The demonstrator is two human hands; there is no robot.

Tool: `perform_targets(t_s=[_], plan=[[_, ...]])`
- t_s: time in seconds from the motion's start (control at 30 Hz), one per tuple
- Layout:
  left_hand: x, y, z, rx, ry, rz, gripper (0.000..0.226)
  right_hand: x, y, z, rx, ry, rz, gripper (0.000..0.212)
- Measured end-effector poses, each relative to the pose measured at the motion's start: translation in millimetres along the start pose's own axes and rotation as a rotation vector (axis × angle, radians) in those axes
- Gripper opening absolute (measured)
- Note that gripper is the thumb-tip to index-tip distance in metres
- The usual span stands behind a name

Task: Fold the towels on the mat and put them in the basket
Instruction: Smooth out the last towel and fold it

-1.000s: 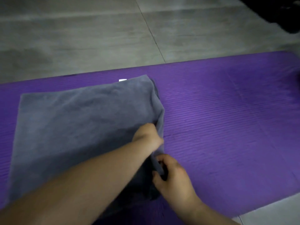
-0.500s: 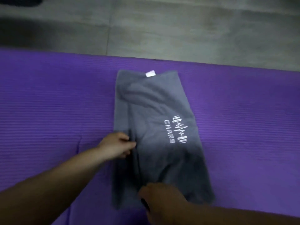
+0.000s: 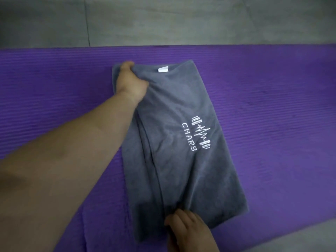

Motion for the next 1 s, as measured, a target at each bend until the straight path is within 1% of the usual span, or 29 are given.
perform_targets(t_s=[0.03, 0.1, 0.13, 0.17, 0.2, 0.23, 0.3, 0.33, 0.37, 0.4, 0.43, 0.5, 0.57, 0.67, 0.7, 0.73, 0.8, 0.83, 0.87, 0.93, 1.0], plan=[[5.8, -6.2, 8.4, -0.053, 0.05, 0.03, 0.052, 1.1, 0.7, -4.4, 0.036, -0.009, 0.011, 0.017], [16.8, -19.1, 27.6, -0.185, 0.167, 0.037, 0.056, 0.3, 0.1, -15.6, 0.09, -0.019, 0.022, 0.017], [22.7, -25.4, 36.1, -0.254, 0.155, 0.025, 0.059, -2.9, -2.2, -21.1, 0.086, -0.026, 0.001, 0.016], [28.7, -29.3, 42.0, -0.294, 0.084, 0.014, 0.063, -8.4, -5.0, -24.4, 0.071, -0.04, -0.016, 0.015], [32.1, -31.9, 43.7, -0.3, -0.026, -0.001, 0.067, -16.2, -8.4, -25.6, 0.051, -0.05, -0.02, 0.014], [33.2, -32.7, 38.6, -0.274, -0.147, -0.02, 0.071, -25.9, -12.7, -26.6, 0.022, -0.041, -0.031, 0.012], [32.8, -28.6, 3.0, -0.116, -0.374, -0.059, 0.081, -48.5, -17.9, -30.1, 0.008, 0.028, -0.107, 0.021], [29.7, -18.1, -15.4, -0.062, -0.436, -0.087, 0.082, -53.8, -19.8, -31.2, 0.028, 0.053, -0.121, 0.022], [25.4, -3.8, -30.8, -0.05, -0.453, -0.1, 0.079, -53.9, -21.3, -32.0, 0.052, 0.077, -0.12, 0.022], [22.5, 11.4, -42.7, -0.067, -0.439, -0.083, 0.075, -51.2, -22.3, -33.5, 0.075, 0.1, -0.13, 0.028], [21.7, 27.5, -53.7, -0.073, -0.409, -0.056, 0.073, -48.2, -21.8, -35.2, 0.094, 0.11, -0.145, 0.041], [23.2, 55.8, -71.4, -0.025, -0.311, -0.006, 0.076, -39.6, -20.9, -34.1, 0.072, 0.107, -0.135, 0.064], [20.5, 74.4, -79.9, 0.028, -0.24, 0.003, 0.077, -32.5, -20.8, -28.3, -0.018, 0.127, -0.087, 0.075], [10.8, 89.3, -74.9, 0.023, -0.261, -0.037, 0.068, -40.4, -19.4, -22.2, -0.125, 0.206, -0.061, 0.087], [8.6, 90.7, -73.4, 0.03, -0.26, -0.056, 0.063, -44.7, -20.5, -23.0, -0.148, 0.215, -0.071, 0.086], [8.7, 91.6, -71.5, 0.034, -0.265, -0.068, 0.06, -47.6, -23.2, -25.8, -0.151, 0.21, -0.085, 0.077], [16.5, 93.8, -68.2, 0.038, -0.293, -0.053, 0.055, -44.3, -28.8, -30.9, -0.132, 0.198, -0.083, 0.037], [22.8, 96.0, -69.5, 0.05, -0.295, -0.039, 0.054, -44.5, -28.9, -31.7, -0.129, 0.183, -0.107, 0.029], [30.3, 99.3, -73.3, 0.072, -0.29, -0.03, 0.053, -47.8, -26.0, -32.2, -0.13, 0.152, -0.165, 0.034], [45.4, 109.6, -87.0, 0.143, -0.303, -0.045, 0.055, -49.1, -15.3, -33.5, -0.127, 0.148, -0.185, 0.034], [58.5, 117.7, -107.8, 0.265, -0.315, -0.093, 0.061, -55.2, -3.2, -40.6, -0.078, 0.152, -0.211, 0.036]])
Point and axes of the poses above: each hand's wrist, its own y-axis away from the middle knuckle, its own x-axis out of the back of the hand, z = x × y, the point moved 8 cm from there along -y, towards the middle knuckle, and after that the axes turned 13 degrees about -y, right-handed, at the moved point
